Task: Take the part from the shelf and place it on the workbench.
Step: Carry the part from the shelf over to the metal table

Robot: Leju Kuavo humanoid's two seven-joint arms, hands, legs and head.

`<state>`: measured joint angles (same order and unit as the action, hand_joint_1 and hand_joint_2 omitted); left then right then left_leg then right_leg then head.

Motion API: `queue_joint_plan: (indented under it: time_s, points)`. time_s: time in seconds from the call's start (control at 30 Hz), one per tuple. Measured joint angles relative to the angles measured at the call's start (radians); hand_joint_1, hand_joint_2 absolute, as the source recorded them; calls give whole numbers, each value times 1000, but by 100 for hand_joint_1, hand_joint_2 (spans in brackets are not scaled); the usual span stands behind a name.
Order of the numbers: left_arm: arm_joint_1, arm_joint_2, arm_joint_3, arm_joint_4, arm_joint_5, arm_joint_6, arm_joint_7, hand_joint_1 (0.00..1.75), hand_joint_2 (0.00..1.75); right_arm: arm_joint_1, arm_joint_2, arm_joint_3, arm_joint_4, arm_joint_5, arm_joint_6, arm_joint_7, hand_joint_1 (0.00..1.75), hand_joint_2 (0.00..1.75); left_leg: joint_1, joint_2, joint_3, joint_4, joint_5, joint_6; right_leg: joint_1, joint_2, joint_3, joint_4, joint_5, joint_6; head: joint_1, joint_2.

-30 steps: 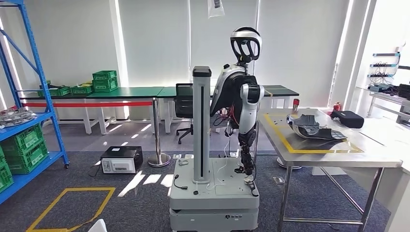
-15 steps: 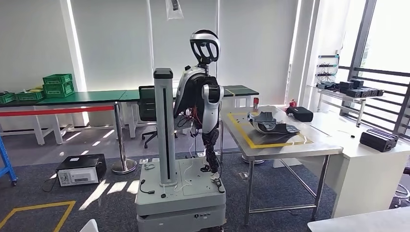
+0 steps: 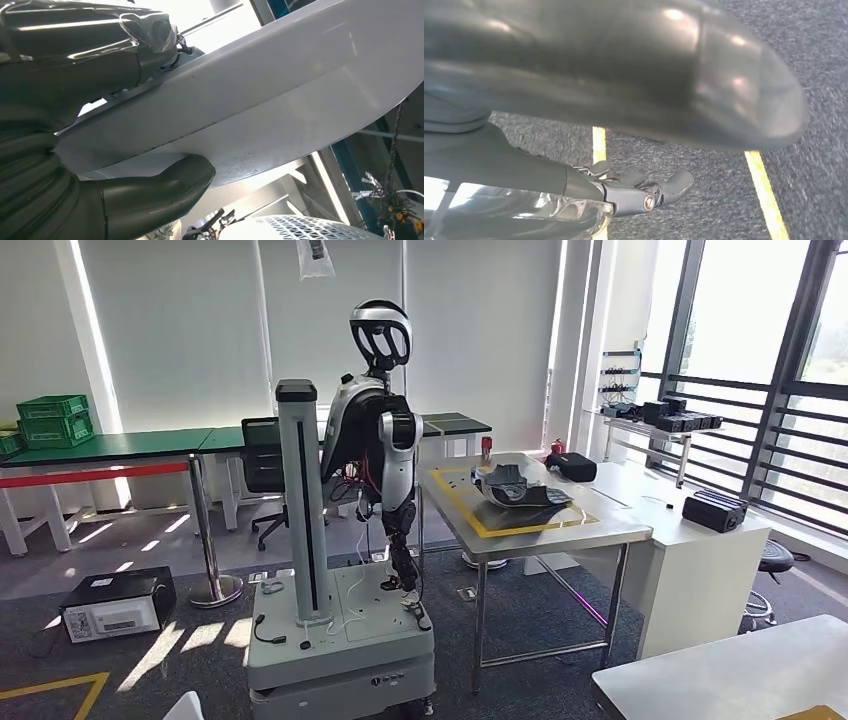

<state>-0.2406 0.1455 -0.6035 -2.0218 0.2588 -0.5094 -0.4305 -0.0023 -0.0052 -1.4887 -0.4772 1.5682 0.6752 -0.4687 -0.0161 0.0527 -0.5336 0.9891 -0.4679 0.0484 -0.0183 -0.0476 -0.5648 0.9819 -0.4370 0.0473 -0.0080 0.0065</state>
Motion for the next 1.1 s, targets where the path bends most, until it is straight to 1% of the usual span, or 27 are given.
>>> queue_joint_plan:
  time_s: [0.07,0.1,0.13,0.17,0.2,0.27,0.3,0.33,0.37,0.4,0.43,0.47,0.5,0.53,0.63,0.7,0.77,0.8,0.83,0.87,0.9,0.93,0.97,1.0,1.03,1.07,1.1]
  points:
    - [0,0,2,0,0,-2,0,175,175,1,3,-3,-7,0,14,16,0,0,0,14,-1,2,-2,-9,2,19,-5,0,6,-17,-2,0]
    - [0,0,3,0,0,-3,-1,175,175,3,5,-6,-15,1,22,26,0,0,2,12,-4,7,-7,-15,0,27,-7,-1,9,-23,-2,0]
    - [0,0,5,0,0,-6,-1,175,175,5,8,-9,-24,2,28,34,0,0,5,0,-13,26,-21,-21,-3,35,-8,-3,12,-30,-3,0]
    - [0,0,6,0,0,-8,-1,175,175,5,10,-11,-33,2,33,41,0,0,8,-16,-30,65,-47,-27,-6,43,-9,-4,15,-36,-4,0]
    - [0,0,8,0,0,-9,-1,175,175,6,12,-12,-41,2,35,44,0,0,12,-34,-58,125,-82,-32,-6,51,-10,-4,17,-40,-5,0]
    - [1,1,9,0,0,-10,-1,175,175,6,16,-15,-50,3,38,50,0,0,16,-50,-121,264,-143,-36,-3,68,-16,-3,20,-45,-6,0]
    - [1,1,9,1,0,-10,-1,175,175,6,18,-17,-55,3,39,55,0,0,17,-52,-140,304,-153,-36,-2,77,-18,-3,22,-46,-7,0]
    - [2,2,9,1,0,-10,-1,175,175,6,20,-19,-59,3,40,64,0,0,18,-53,-142,308,-144,-36,-1,87,-20,-2,23,-46,-7,0]
    - [2,2,9,1,0,-10,-1,175,175,6,23,-21,-65,3,41,75,0,0,19,-56,-125,272,-116,-34,0,99,-20,-2,24,-46,-7,0]
    - [2,1,9,2,0,-10,-1,175,175,6,28,-25,-74,3,43,89,0,0,20,-66,-91,206,-79,-31,0,110,-20,-1,26,-44,-7,0]
    - [1,1,9,2,0,-11,-1,175,175,5,34,-29,-86,3,46,102,0,0,20,-87,-55,134,-47,-27,1,120,-21,0,27,-41,-7,0]
    - [1,0,9,2,0,-11,-1,175,175,4,41,-34,-100,3,50,115,0,0,20,-105,-26,73,-26,-23,3,130,-23,1,29,-38,-7,0]
    - [0,0,8,2,-2,-10,0,175,175,3,49,-38,-114,3,55,125,0,0,19,-119,-9,36,-17,-20,3,140,-28,2,32,-33,-6,0]
    - [0,0,8,2,-3,-10,0,175,175,2,54,-42,-125,3,60,131,0,0,18,-124,-5,23,-18,-19,3,147,-33,3,36,-28,-6,0]
    - [0,-2,8,2,-4,-10,0,175,175,6,65,-51,-147,3,68,137,0,0,16,-101,-3,13,-11,-10,-2,163,-45,3,43,-14,-7,0]
    - [-1,-6,7,2,-4,-10,0,175,175,7,71,-57,-161,3,70,139,0,0,18,-78,1,0,1,2,2,129,-72,47,20,-14,-4,0]
    - [-1,-8,7,3,-4,-10,0,175,175,4,75,-59,-172,3,71,140,0,0,16,-51,-1,-5,7,9,4,79,-132,171,-39,-21,-1,0]
    - [0,-8,6,5,-5,-10,0,175,175,2,77,-59,-175,3,72,140,0,0,14,-37,-4,-5,8,10,3,68,-163,242,-67,-22,0,0]
    - [0,-8,6,6,-5,-10,0,175,175,2,79,-59,-178,3,74,140,0,0,13,-24,-6,-5,8,10,2,62,-183,291,-83,-20,0,0]
    - [0,-8,6,8,-5,-10,0,175,175,2,81,-60,-182,3,78,139,0,0,13,-11,-7,-5,8,10,0,58,-184,305,-85,-14,0,0]
    - [0,-8,5,9,-4,-11,-1,175,175,4,84,-60,-187,3,85,137,0,0,13,1,-7,-5,8,10,-2,53,-163,275,-72,-6,1,0]
    - [0,-8,5,10,-3,-11,-2,175,175,5,86,-60,-196,3,92,133,0,0,13,12,-6,-4,7,8,-4,40,-123,209,-50,2,1,0]
    - [0,-8,5,10,-3,-10,-2,175,175,5,89,-60,-205,3,99,129,0,0,11,23,-5,-2,5,5,-5,16,-76,129,-29,7,2,0]
    - [-1,-8,6,10,-4,-9,-3,175,175,4,91,-60,-214,3,104,124,0,0,8,31,-6,1,2,0,-4,-3,-38,63,-12,7,2,0]
    - [-1,-7,6,10,-6,-6,-2,175,175,2,94,-60,-222,3,107,120,0,0,4,40,-6,3,0,-5,-2,-16,-15,22,-3,1,1,0]
    - [-1,-7,6,10,-10,-3,-2,175,175,2,97,-60,-227,3,108,117,0,0,2,48,-6,5,-1,-10,0,-19,-8,6,-1,-7,1,0]
    - [-2,-7,7,10,-15,2,-2,175,175,2,100,-60,-230,3,108,115,0,0,2,57,-6,6,-2,-14,2,-7,-10,6,2,-15,0,0]
